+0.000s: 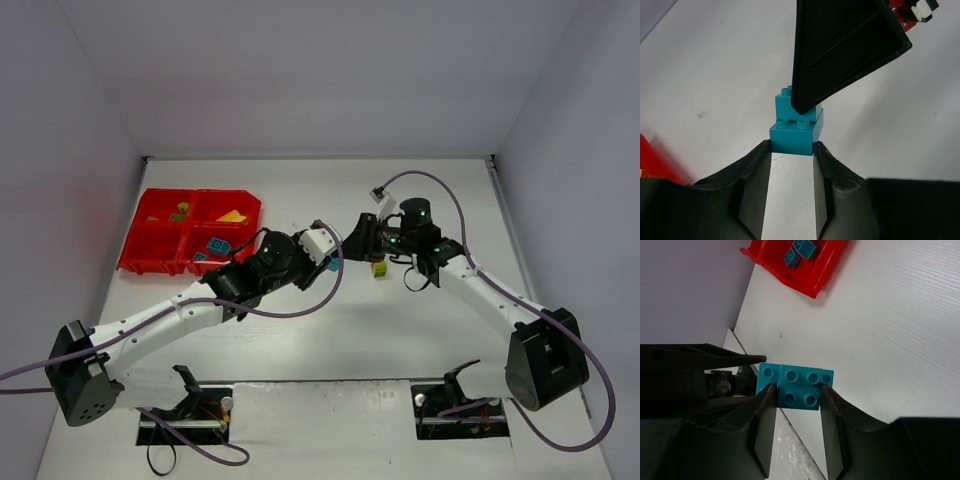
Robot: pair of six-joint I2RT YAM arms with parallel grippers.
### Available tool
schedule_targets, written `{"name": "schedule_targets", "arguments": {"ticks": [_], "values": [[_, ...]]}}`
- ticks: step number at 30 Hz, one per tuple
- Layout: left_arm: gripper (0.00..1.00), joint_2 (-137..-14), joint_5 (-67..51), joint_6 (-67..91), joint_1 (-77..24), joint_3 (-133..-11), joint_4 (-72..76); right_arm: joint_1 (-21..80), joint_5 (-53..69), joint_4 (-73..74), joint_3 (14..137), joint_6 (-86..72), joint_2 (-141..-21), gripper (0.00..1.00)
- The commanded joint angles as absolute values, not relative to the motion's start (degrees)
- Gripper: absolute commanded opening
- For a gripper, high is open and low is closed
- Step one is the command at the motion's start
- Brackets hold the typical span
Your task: Sort the legos into containers by color
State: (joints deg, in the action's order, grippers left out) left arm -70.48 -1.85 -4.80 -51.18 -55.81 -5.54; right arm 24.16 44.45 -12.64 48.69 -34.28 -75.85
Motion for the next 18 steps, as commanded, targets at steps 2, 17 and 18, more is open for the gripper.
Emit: {"name": "schedule_targets", "arguments": {"ticks": [2,17,18], "values": [[0.0,-69.8,-2.5,-2.0,-49.9,-55.3,-3.9,23.1,46.4,-16.7,49.3,-33.1,-73.0,0.0],[0.0,-67.7,1.8,1.1,-49.8,-52.7,-4.7,16.7,45.6,-13.8,48.1,-29.5,-71.1,0.0],[0.0,-67.4,5.1,1.4,-49.8,-52.8,-4.9,16.6,45.4,-13.6,48.1,-29.3,-71.1,0.0]]}}
